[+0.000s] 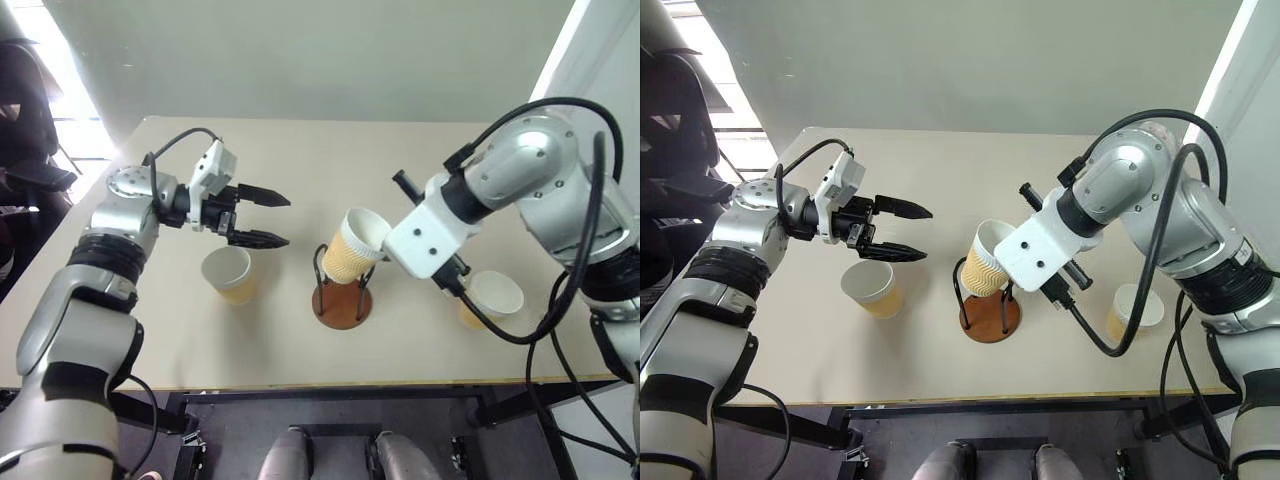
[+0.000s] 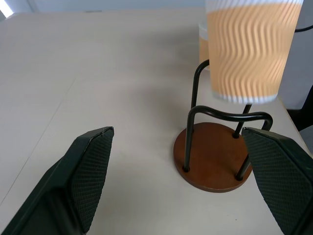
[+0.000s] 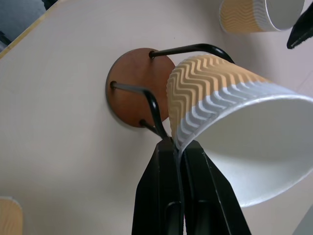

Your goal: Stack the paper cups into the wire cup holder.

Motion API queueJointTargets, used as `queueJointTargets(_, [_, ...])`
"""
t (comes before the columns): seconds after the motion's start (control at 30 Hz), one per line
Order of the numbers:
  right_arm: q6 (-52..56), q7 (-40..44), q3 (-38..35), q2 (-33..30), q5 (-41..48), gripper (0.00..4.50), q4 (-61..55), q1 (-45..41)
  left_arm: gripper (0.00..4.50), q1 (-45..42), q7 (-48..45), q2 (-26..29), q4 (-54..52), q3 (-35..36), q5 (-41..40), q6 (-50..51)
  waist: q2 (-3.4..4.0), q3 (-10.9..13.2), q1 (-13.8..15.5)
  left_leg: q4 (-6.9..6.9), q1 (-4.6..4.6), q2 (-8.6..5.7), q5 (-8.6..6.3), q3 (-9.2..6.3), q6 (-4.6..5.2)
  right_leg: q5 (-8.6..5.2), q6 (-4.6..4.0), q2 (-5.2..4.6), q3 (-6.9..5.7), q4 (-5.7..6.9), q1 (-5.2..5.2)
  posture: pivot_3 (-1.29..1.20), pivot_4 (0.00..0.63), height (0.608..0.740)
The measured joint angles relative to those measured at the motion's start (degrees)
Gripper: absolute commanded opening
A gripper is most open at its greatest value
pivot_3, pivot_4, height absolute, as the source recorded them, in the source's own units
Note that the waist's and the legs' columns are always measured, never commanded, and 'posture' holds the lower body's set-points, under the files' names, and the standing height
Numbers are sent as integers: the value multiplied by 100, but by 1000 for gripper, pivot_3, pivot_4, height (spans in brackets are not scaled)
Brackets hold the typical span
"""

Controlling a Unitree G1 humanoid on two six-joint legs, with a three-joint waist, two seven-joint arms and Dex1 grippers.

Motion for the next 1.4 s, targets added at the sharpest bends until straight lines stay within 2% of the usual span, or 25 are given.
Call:
queueJointTargets(0.07, [2,-1,0,34,-60,890,7,10,4500,2,0,2,-18,0,-2,21,0,0,1,1,0,0,0,-2,0,0,0,-1,0,0,0,0,150,740])
queueJointTargets(0.23, [24,-51,-1,184,-183,2643,50,51,4500,12,-2,13,-20,1,-2,43,0,0,-4,-1,1,0,0,-3,0,1,-2,0,0,1,-1,0,150,740])
queueJointTargets(0.4, [597,-141,-78,298,-123,2643,23,84,4500,15,-4,60,-23,8,3,156,0,0,-6,-2,0,0,1,1,-1,0,-3,0,1,1,-2,0,150,740])
queueJointTargets(0.53, [1561,-182,-544,178,221,2643,134,-28,4500,14,-9,156,-88,30,88,413,0,0,5,-3,-3,0,2,1,-3,-3,-7,0,1,-1,-3,0,150,740])
queueJointTargets(0.77, [3261,-261,-1729,-376,1212,2643,90,136,4500,189,-15,1081,-1195,-34,68,1061,-4,-1,-2,-37,4,0,3,11,-13,-23,-29,0,5,-2,-11,0,150,740])
queueJointTargets(0.87, [3437,-350,-1864,-579,1402,2643,-54,389,4500,436,-16,1496,-1617,-203,112,1068,-4,-1,-4,-53,14,2,7,9,-19,-27,-33,3,5,3,-14,0,150,740])
queueJointTargets(0.93, [3433,-379,-1864,-683,1493,2643,-124,572,4500,488,-15,1831,-1861,-538,377,818,-4,-1,-5,-54,17,5,8,3,-20,-31,-36,5,3,11,-16,0,150,740])
queueJointTargets(1.03, [3352,-398,-1864,-829,1551,2643,-89,652,4500,441,-15,2369,-1840,-1203,1112,-133,-3,-1,-11,-55,24,4,8,2,-21,-32,-39,5,6,23,-18,0,150,740])
queueJointTargets(1.17, [3223,-455,-1843,-825,1602,2643,-25,649,4500,262,-15,2396,-1503,-1570,1514,-736,-4,-1,0,-49,29,4,11,-3,-19,-31,-48,4,5,44,-18,0,150,740])
queueJointTargets(1.4, [3105,-455,-1782,-825,1623,2643,-2,650,4500,228,-15,2237,-859,-1621,2111,-1628,-4,-1,0,-46,26,3,10,-5,-21,-32,-60,4,5,51,-23,0,150,740])
